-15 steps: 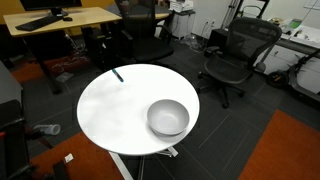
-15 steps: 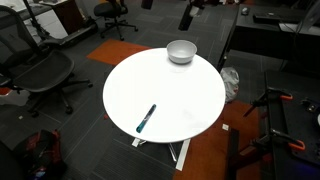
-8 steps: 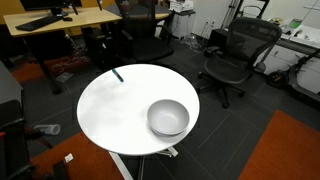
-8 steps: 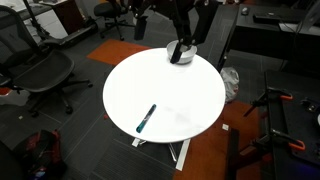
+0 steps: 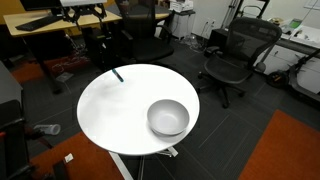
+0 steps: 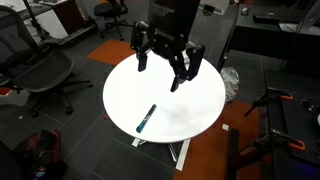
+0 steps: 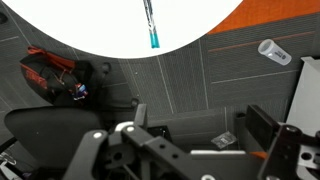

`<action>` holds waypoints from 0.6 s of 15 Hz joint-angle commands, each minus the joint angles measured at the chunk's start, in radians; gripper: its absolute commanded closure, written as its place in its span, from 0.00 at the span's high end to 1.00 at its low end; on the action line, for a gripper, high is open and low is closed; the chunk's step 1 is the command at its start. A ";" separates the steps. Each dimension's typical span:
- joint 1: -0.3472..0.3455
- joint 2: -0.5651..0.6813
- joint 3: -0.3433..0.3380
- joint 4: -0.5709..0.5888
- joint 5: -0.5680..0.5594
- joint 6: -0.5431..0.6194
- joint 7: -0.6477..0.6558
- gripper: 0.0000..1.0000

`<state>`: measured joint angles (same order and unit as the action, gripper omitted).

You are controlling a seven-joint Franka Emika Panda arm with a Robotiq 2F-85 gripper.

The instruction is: Put the marker in the bowl

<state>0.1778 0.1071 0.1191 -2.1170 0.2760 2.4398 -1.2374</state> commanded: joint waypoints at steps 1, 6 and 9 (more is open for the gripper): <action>-0.020 0.050 0.017 0.003 -0.085 0.035 0.046 1.00; -0.035 0.057 0.032 0.002 -0.072 0.019 0.030 1.00; -0.035 0.057 0.032 0.005 -0.072 0.019 0.030 1.00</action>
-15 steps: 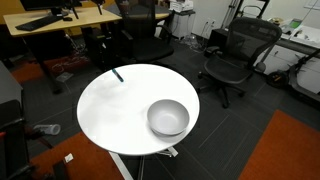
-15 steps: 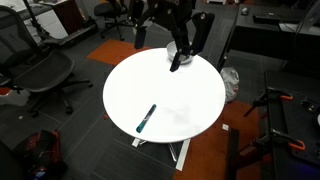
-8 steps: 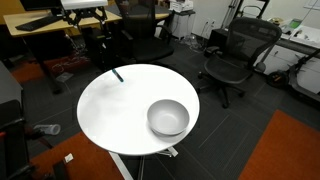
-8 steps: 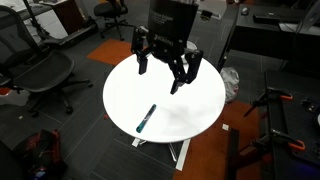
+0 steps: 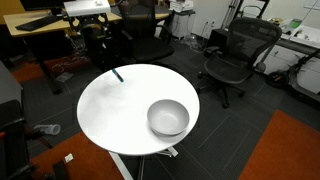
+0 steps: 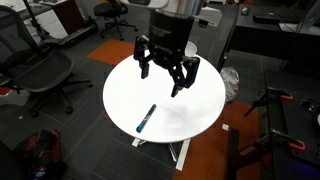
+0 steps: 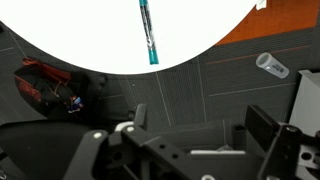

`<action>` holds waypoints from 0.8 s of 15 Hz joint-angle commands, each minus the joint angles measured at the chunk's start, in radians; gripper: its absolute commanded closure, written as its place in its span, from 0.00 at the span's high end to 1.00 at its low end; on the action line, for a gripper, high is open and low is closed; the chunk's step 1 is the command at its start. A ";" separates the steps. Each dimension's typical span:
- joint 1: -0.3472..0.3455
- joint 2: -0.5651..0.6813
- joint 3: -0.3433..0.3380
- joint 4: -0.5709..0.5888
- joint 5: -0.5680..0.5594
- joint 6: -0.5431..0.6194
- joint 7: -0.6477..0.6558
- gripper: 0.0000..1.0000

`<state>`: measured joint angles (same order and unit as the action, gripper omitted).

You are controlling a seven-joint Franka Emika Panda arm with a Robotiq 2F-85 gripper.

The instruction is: Put the marker in the bowl

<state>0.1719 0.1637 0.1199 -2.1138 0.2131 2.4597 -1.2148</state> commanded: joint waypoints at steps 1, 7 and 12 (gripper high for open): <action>-0.031 0.011 0.035 0.002 -0.002 0.023 -0.005 1.00; -0.037 0.075 0.046 0.024 -0.075 0.087 -0.022 1.00; -0.034 0.144 0.032 0.058 -0.213 0.097 0.023 1.00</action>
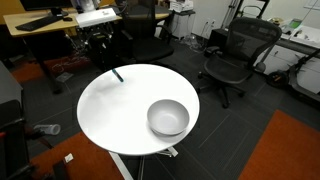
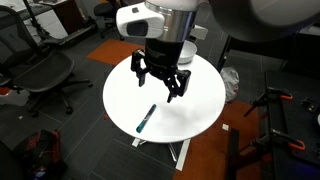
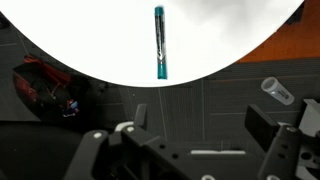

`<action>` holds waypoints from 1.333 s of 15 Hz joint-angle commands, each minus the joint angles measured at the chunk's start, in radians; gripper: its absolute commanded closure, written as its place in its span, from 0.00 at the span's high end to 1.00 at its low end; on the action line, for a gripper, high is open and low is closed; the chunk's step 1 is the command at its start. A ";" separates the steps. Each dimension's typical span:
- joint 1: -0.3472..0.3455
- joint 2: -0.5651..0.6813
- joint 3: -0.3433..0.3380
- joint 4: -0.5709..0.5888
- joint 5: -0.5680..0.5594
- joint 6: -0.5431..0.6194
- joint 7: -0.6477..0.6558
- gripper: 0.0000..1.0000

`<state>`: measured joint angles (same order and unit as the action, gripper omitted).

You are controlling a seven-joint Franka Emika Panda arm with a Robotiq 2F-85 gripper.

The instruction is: Put the marker in the bowl

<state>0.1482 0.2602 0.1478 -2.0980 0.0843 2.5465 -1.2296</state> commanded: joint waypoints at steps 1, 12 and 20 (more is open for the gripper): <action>-0.014 0.062 0.007 0.052 -0.099 0.014 0.033 1.00; -0.022 0.234 0.021 0.184 -0.160 -0.016 0.043 1.00; -0.019 0.337 0.010 0.245 -0.203 -0.006 0.061 1.00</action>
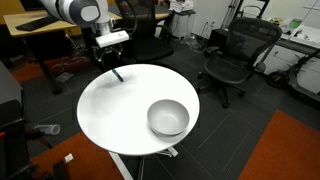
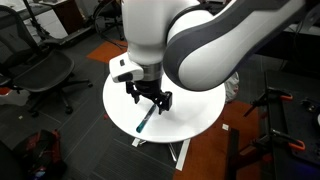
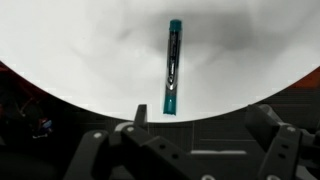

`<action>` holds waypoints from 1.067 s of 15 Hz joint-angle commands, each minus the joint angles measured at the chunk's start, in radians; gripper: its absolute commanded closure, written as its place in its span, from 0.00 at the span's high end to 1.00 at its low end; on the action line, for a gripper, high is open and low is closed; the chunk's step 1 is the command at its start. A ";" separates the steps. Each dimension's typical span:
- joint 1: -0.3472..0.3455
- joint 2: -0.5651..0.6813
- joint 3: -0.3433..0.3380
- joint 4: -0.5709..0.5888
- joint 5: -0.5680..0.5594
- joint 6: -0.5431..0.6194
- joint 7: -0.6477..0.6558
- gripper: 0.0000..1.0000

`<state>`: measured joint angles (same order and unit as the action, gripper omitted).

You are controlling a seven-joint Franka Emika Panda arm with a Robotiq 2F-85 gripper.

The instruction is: Put the marker in the bowl

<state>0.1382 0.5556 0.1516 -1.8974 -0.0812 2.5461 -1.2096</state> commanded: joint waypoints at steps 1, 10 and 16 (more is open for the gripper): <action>-0.010 0.054 0.006 0.051 -0.038 -0.004 0.044 1.00; -0.002 0.137 -0.010 0.115 -0.086 -0.008 0.116 1.00; 0.000 0.181 -0.010 0.147 -0.119 -0.020 0.148 1.00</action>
<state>0.1347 0.7111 0.1443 -1.7887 -0.1645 2.5460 -1.1051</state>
